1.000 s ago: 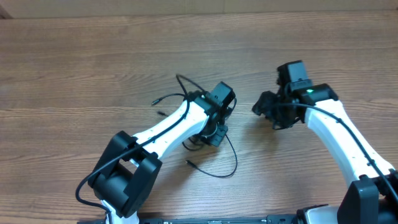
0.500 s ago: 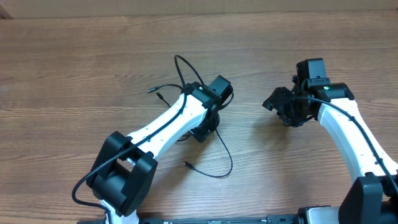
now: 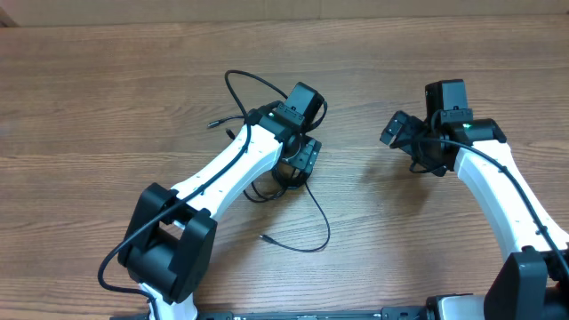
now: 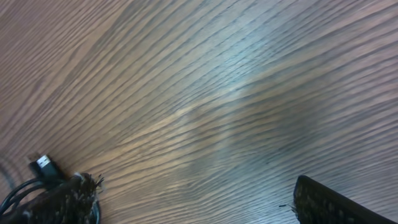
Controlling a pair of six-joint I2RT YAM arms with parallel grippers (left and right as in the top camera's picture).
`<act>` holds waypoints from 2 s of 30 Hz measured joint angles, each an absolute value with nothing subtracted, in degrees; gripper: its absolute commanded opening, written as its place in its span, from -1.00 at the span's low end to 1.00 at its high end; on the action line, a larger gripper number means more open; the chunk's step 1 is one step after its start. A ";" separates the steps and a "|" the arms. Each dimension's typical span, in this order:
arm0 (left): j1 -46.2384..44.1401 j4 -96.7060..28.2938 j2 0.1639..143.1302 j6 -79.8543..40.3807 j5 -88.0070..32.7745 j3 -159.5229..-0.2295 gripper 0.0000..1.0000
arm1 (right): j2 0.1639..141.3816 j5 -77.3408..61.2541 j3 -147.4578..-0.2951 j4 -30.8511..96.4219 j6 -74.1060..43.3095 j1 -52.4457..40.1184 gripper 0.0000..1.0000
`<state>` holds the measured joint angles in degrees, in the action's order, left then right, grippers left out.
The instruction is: Untangle cables
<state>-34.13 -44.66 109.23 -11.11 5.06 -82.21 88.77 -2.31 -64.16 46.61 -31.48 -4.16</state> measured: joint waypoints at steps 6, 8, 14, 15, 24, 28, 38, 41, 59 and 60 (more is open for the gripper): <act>-34.13 -45.89 113.91 -12.97 4.43 -82.28 -0.37 | 88.77 -0.80 -64.16 47.18 -31.48 -4.16 1.00; -34.09 -46.15 115.61 -13.02 4.47 -82.28 -0.79 | 88.77 -0.62 -64.16 47.13 -31.48 -4.16 1.00; -34.09 -44.03 116.51 -9.28 4.01 -82.81 -0.92 | 88.77 -0.58 -64.16 47.18 -31.48 -4.16 1.00; -34.06 -43.51 116.51 -7.40 3.57 -82.98 -0.92 | 88.77 -0.56 -64.16 47.18 -31.51 -4.16 1.00; -34.06 -39.94 116.51 16.91 -11.11 -85.14 -0.87 | 88.77 -0.60 -64.16 46.83 -31.51 -4.16 1.00; -34.06 -43.75 116.51 18.63 -14.61 -89.27 -0.46 | 88.77 -4.38 -64.16 47.46 -31.51 -4.16 1.00; -32.38 -50.83 116.49 11.88 -14.35 -96.86 0.21 | 88.77 -12.25 -64.16 49.76 -31.51 -4.14 1.00; -31.70 -52.14 116.49 9.67 -14.35 -96.82 0.19 | 88.77 -12.71 -64.16 50.15 -31.51 -4.16 1.00; -31.24 -37.95 116.49 -1.39 -14.37 -83.68 -0.85 | 88.77 -13.23 -64.16 54.37 -31.48 -4.16 0.99; -31.24 -37.54 116.49 -1.61 -14.37 -83.59 -0.86 | 88.77 -13.26 -64.16 54.59 -31.48 -4.16 0.96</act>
